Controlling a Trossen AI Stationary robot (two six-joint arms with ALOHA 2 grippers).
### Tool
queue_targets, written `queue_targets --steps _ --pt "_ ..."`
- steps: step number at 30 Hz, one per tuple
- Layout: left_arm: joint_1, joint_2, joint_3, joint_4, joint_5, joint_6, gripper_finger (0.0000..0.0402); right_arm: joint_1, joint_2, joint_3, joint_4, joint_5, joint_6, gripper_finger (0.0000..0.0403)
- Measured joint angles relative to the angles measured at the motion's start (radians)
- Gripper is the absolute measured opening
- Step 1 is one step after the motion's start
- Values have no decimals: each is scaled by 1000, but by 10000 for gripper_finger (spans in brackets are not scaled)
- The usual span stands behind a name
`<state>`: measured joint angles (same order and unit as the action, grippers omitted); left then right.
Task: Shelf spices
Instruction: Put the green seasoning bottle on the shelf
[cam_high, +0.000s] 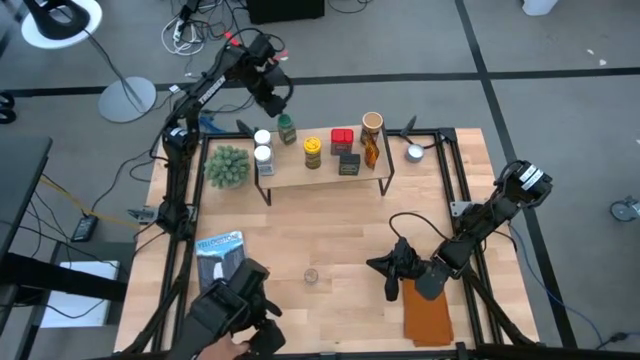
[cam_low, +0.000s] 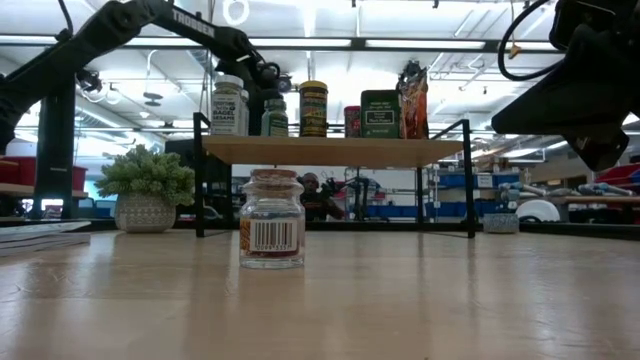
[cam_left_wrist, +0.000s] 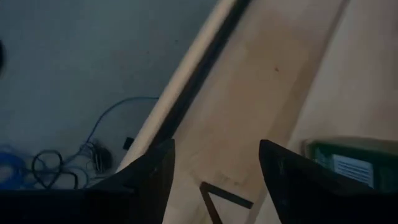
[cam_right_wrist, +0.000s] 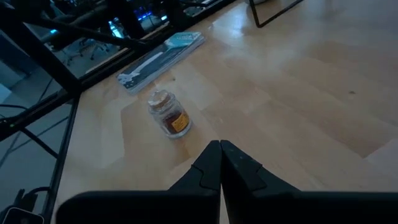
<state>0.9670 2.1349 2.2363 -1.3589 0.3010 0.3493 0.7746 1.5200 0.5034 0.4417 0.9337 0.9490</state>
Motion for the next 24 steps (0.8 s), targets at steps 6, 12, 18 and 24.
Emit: queue_targets --steps 6,12,18,24 --pt "-28 0 -3 2 61 46 237 0 0 0 -1 -1 -7 2" --pt "-66 0 -3 0 70 91 237 0 0 0 -1 -4 -7 5" --pt "-100 0 -3 -6 77 92 237 0 0 0 -2 -14 -8 2" --pt "-119 0 -3 -4 78 96 237 0 0 0 -2 -14 -8 5"
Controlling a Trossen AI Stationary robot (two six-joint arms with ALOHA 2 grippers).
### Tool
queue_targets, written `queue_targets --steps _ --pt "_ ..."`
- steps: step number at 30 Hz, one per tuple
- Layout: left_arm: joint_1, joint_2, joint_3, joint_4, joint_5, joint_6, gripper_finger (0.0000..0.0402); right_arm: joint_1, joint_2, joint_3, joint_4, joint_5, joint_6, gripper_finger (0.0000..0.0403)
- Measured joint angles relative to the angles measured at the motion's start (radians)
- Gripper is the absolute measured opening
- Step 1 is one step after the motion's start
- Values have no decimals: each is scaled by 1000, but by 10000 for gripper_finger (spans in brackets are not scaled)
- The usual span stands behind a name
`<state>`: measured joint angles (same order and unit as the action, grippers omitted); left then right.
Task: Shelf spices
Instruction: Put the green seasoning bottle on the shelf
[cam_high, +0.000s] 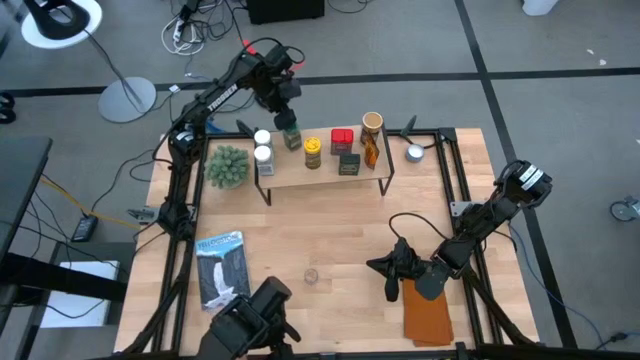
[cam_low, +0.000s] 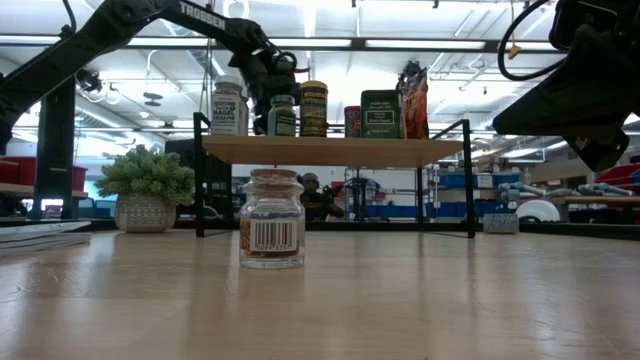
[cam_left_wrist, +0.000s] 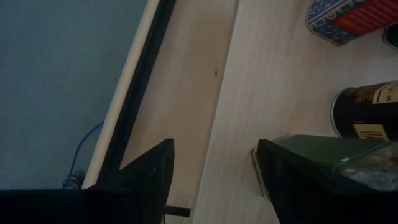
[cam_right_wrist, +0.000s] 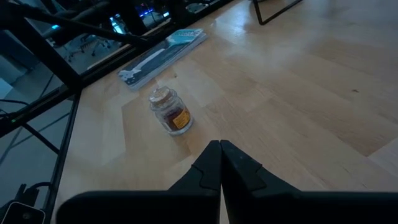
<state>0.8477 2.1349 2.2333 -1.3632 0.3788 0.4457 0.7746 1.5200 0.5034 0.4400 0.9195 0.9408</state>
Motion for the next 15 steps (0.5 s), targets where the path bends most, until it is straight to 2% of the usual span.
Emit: queue_targets --steps 5,10,15 --pt "-4 0 0 -9 -16 25 237 0 0 0 0 -1 0 2" --pt "1 0 36 -39 -151 25 237 0 0 0 0 -7 5 4" --pt "19 -21 117 -60 -160 -1 237 0 0 0 0 -8 8 4"
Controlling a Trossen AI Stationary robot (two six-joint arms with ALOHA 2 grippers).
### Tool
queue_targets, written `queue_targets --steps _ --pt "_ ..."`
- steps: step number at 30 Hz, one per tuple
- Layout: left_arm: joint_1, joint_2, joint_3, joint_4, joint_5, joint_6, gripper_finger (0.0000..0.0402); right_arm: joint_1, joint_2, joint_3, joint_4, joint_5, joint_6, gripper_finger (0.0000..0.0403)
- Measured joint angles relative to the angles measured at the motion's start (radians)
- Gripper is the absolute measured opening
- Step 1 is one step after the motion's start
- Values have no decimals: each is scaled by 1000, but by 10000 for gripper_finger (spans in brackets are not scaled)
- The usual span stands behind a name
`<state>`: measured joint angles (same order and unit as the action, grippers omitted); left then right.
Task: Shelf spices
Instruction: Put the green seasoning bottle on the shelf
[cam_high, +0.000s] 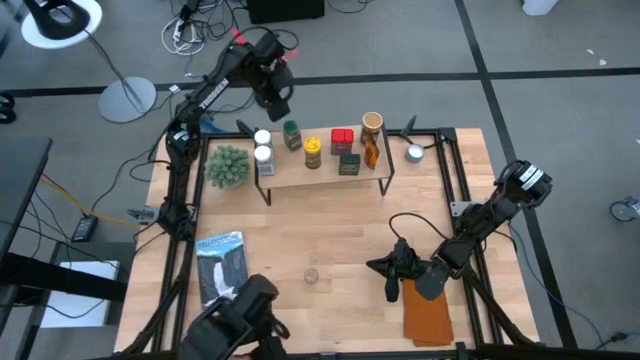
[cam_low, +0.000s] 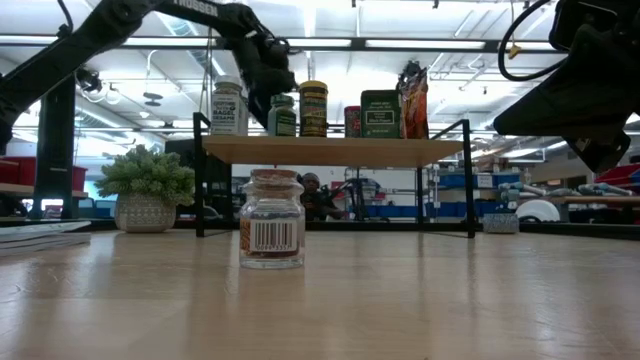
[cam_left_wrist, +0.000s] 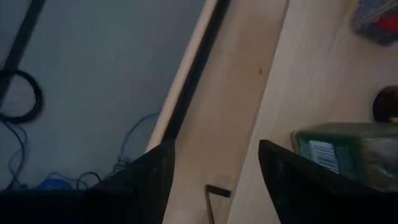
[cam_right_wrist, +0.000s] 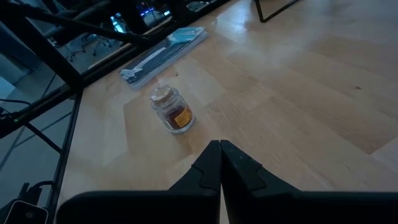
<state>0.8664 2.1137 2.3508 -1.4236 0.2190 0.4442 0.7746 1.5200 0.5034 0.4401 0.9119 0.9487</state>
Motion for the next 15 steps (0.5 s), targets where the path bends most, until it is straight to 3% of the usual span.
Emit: queue_targets --steps 9,11,15 --pt "-18 -146 -22 -39 68 -29 237 0 0 0 6 0 0 5" --pt "-46 -168 -22 -48 112 -30 237 0 0 0 6 0 0 5" --pt "-133 -181 -21 -70 97 -36 237 0 0 0 8 0 0 3"
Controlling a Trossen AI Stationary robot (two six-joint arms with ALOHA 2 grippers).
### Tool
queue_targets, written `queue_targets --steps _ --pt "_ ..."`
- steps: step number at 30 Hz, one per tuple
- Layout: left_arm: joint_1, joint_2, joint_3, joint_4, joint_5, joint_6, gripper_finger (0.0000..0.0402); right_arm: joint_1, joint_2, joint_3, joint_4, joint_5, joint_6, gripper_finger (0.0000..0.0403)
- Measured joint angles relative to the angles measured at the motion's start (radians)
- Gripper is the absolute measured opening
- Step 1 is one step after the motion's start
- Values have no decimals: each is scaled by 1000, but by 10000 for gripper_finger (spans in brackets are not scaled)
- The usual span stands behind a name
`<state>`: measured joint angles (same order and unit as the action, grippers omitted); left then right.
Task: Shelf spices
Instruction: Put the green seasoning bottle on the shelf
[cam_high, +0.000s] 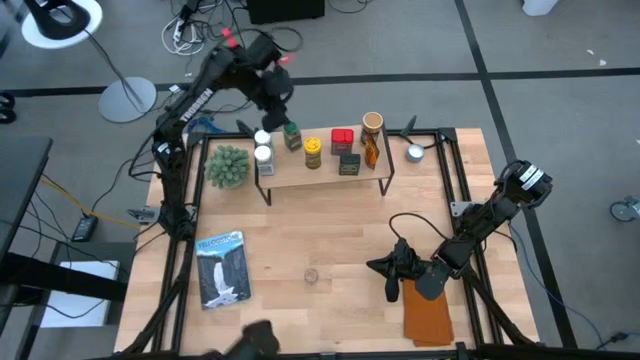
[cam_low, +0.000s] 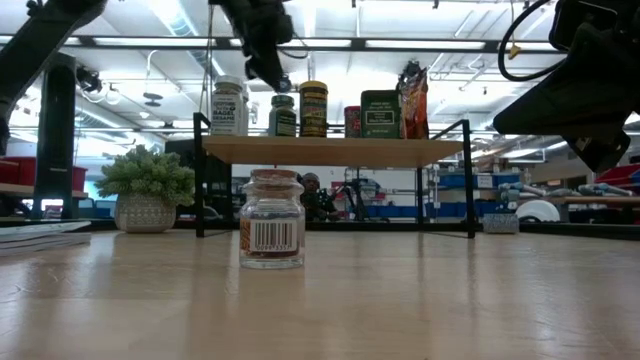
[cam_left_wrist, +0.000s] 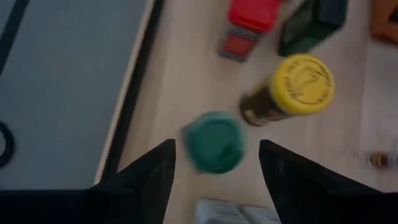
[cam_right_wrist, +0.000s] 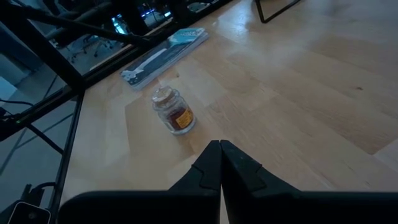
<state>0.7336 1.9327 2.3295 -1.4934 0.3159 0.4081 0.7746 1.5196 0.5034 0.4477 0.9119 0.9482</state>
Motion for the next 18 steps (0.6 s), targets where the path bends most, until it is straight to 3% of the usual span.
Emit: queue_targets --steps 14,18 --pt "-227 2 -50 -72 -25 -2 237 2 0 0 7 -22 -7 2" --pt "-281 2 -118 -65 -101 -43 237 3 0 0 7 -26 -8 2"
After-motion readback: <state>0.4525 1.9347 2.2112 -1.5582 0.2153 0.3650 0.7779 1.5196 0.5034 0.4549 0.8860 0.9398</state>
